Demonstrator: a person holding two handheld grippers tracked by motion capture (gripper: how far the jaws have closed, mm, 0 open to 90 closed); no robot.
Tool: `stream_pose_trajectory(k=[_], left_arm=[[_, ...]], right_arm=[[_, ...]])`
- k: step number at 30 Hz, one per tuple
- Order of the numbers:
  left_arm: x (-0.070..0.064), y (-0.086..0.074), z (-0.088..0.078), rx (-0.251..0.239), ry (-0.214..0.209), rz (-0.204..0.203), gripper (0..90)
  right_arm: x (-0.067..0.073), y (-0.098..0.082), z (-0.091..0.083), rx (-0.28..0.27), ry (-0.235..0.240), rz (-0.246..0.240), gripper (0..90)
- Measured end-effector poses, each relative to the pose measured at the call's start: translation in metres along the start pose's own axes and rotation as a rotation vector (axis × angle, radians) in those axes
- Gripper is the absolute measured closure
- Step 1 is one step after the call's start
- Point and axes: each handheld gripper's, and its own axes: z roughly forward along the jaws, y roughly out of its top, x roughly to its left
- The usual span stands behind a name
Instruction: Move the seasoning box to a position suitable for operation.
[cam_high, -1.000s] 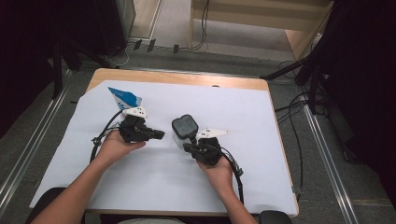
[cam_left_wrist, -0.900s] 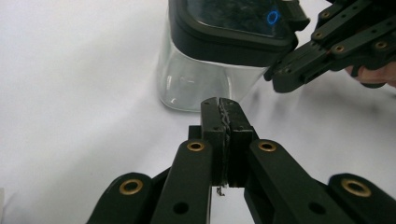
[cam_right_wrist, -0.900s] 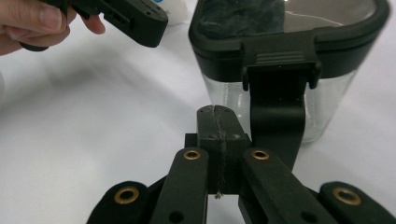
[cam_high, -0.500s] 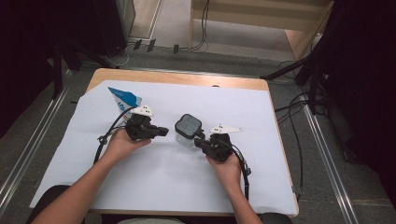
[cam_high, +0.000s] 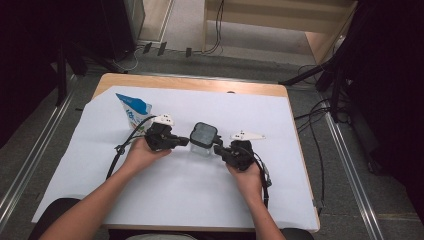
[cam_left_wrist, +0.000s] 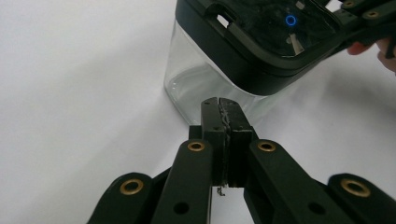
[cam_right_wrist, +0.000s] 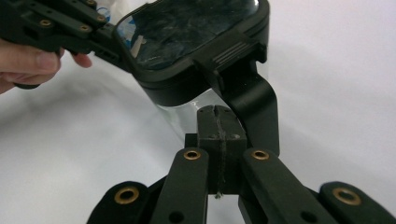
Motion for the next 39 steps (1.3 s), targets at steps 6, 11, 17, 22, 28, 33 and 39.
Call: stream_pose_trajectory(k=[6, 11, 17, 22, 28, 33, 39], left_arm=[[-0.006, 0.001, 0.002, 0.004, -0.009, -0.001, 90.0], [-0.013, 0.002, 0.004, 0.016, -0.028, 0.019, 90.0], [-0.020, 0.002, 0.007, 0.021, -0.048, 0.014, 90.0], [-0.020, 0.002, 0.008, 0.020, -0.061, 0.014, 90.0], [-0.016, 0.002, -0.002, 0.034, -0.053, 0.013, 78.3], [-0.011, 0.004, -0.015, 0.024, -0.054, -0.010, 60.9], [-0.009, 0.005, -0.024, 0.012, -0.066, 0.045, 48.5]], right_arm=[[-0.006, 0.001, 0.000, -0.006, -0.010, 0.013, 90.0], [-0.013, 0.001, -0.001, -0.012, -0.017, 0.034, 90.0], [-0.018, 0.008, -0.002, -0.003, -0.036, 0.026, 90.0], [-0.020, 0.008, -0.002, -0.004, -0.036, 0.033, 90.0], [-0.019, 0.007, -0.006, 0.013, -0.029, 0.016, 86.1], [-0.020, 0.003, -0.020, 0.019, -0.007, -0.002, 74.0], [-0.026, 0.001, -0.037, -0.009, -0.027, -0.011, 77.7]])
